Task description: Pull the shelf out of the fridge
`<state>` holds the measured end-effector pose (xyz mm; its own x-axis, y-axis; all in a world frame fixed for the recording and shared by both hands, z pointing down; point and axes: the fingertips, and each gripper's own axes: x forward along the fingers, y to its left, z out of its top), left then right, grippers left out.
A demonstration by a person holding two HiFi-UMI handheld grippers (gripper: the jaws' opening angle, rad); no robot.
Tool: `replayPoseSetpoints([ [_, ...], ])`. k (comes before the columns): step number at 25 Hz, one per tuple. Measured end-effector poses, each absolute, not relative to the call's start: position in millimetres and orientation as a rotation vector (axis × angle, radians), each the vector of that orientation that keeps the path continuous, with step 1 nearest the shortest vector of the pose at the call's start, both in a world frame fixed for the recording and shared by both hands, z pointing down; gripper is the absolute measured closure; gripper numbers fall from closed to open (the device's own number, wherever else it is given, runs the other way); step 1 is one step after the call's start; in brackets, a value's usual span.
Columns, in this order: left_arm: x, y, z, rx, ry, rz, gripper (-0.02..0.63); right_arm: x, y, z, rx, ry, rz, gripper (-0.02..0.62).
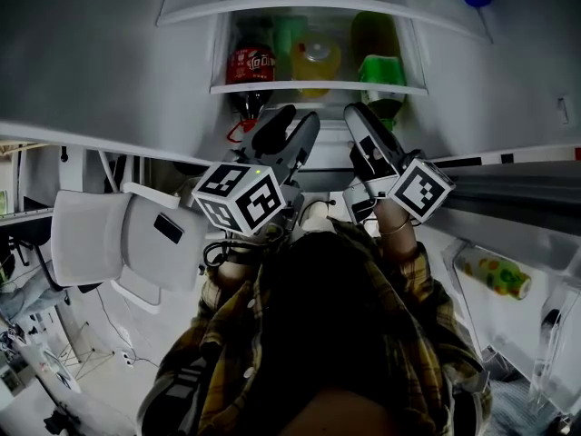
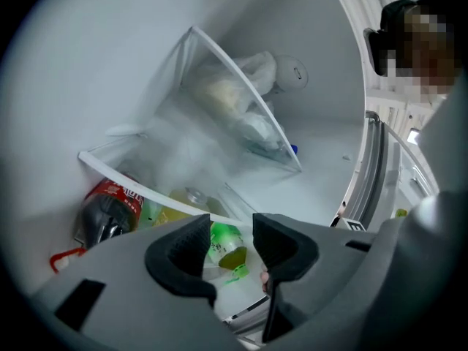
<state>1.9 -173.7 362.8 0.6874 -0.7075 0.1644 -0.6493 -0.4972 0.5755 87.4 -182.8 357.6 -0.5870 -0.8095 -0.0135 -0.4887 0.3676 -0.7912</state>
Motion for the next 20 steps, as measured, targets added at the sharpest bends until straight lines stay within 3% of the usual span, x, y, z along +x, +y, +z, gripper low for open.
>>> replayPoseSetpoints([
  [20,-5,-237,396,1.964,-0.968,-0.324,0.433,100,-235,399,-1.085,2.04,-1.3,0.442],
])
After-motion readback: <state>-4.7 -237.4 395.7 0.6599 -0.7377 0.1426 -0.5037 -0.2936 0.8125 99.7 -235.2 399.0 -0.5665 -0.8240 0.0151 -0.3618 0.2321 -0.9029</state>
